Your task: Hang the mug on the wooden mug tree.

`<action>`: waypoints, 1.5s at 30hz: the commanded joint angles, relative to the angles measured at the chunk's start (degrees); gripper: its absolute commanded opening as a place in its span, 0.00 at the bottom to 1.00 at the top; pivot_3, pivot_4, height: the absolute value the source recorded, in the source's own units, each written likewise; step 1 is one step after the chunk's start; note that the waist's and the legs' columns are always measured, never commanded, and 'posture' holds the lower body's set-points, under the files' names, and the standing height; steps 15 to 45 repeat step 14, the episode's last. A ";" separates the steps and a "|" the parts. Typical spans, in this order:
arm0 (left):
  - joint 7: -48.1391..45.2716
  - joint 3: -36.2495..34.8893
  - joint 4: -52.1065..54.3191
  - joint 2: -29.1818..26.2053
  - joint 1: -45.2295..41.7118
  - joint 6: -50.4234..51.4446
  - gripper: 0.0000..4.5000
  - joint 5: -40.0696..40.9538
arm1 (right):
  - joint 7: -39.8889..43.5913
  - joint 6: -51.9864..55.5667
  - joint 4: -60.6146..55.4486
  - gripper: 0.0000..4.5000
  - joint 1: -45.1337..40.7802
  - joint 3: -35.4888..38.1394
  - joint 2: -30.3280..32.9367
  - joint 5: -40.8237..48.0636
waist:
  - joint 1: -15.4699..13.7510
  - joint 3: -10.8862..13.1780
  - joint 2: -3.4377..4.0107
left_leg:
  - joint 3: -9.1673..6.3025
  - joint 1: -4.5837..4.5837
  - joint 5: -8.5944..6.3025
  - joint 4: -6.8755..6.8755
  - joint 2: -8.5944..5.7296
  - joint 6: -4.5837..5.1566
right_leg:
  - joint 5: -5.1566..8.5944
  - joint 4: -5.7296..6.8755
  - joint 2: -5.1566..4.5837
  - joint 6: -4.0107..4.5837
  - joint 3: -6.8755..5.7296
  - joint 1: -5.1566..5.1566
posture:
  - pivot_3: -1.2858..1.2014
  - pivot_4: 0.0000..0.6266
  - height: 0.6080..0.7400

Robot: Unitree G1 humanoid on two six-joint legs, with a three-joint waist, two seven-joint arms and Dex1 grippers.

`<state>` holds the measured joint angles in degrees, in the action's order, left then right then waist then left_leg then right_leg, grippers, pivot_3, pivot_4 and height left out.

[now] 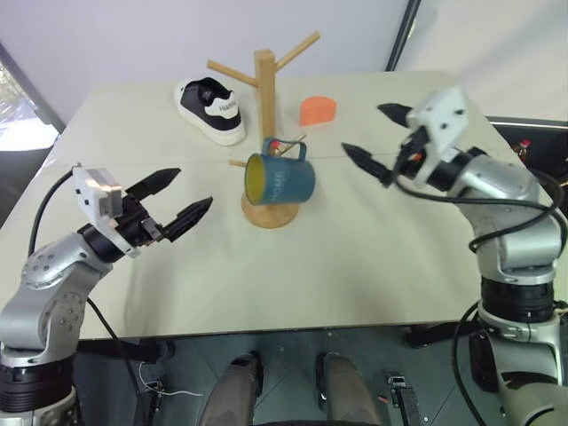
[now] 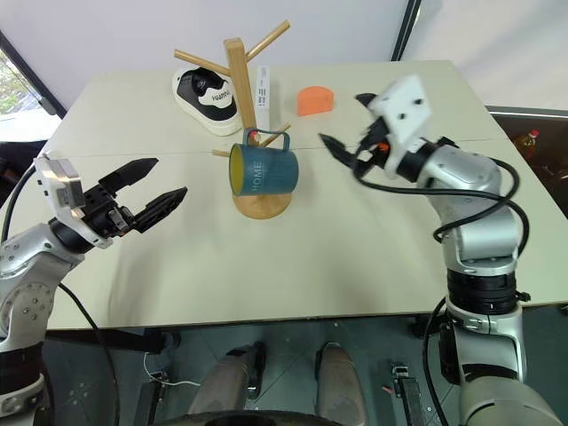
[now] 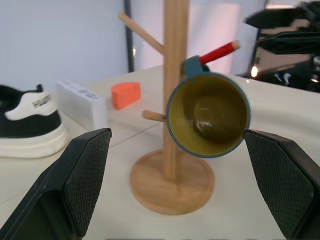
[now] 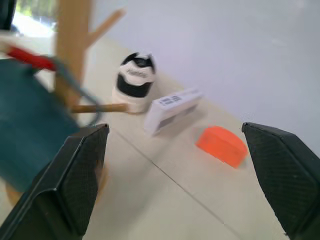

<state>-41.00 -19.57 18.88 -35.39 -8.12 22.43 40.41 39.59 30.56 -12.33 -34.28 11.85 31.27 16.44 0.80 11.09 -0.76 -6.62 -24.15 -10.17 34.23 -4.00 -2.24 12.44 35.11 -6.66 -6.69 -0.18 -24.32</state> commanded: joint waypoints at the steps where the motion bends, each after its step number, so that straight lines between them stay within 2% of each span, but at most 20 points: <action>1: 9.54 -2.60 -8.06 4.03 -0.68 -2.72 1.00 -5.76 | -3.64 -7.72 6.92 0.98 4.90 4.56 -4.27 1.44 | 0.01 -0.02 0.00 | 0.01 0.18 0.00 -0.01 0.00 0.00 | 0.00 0.00 0.00 0.00 0.00 0.18 | 0.52 0.24 1.00; 8: 17.08 -4.88 -17.09 9.52 -0.72 -9.76 1.00 -11.51 | -5.49 -19.36 16.26 0.98 10.96 1.92 -9.81 -0.63 | 0.10 -0.01 0.01 | 0.02 0.31 0.00 -0.02 0.01 0.00 | 0.00 0.02 0.04 0.00 0.03 0.27 | 0.52 0.24 1.00; 14: 17.15 -3.91 -19.33 10.64 0.87 -12.88 1.00 -14.12 | -5.42 -25.33 21.76 0.98 12.00 -0.13 -11.52 -1.16 | -0.04 -0.01 0.01 | 0.03 0.35 0.00 -0.02 -0.01 -0.01 | 0.00 0.01 0.02 0.00 0.04 0.32 | 0.52 0.24 1.00; 45: 17.15 -3.91 -19.33 10.64 0.87 -12.88 1.00 -14.12 | -5.42 -25.33 21.76 0.98 12.00 -0.13 -11.52 -1.16 | -0.04 -0.01 0.01 | 0.03 0.35 0.00 -0.02 -0.01 -0.01 | 0.00 0.01 0.02 0.00 0.04 0.32 | 0.52 0.24 1.00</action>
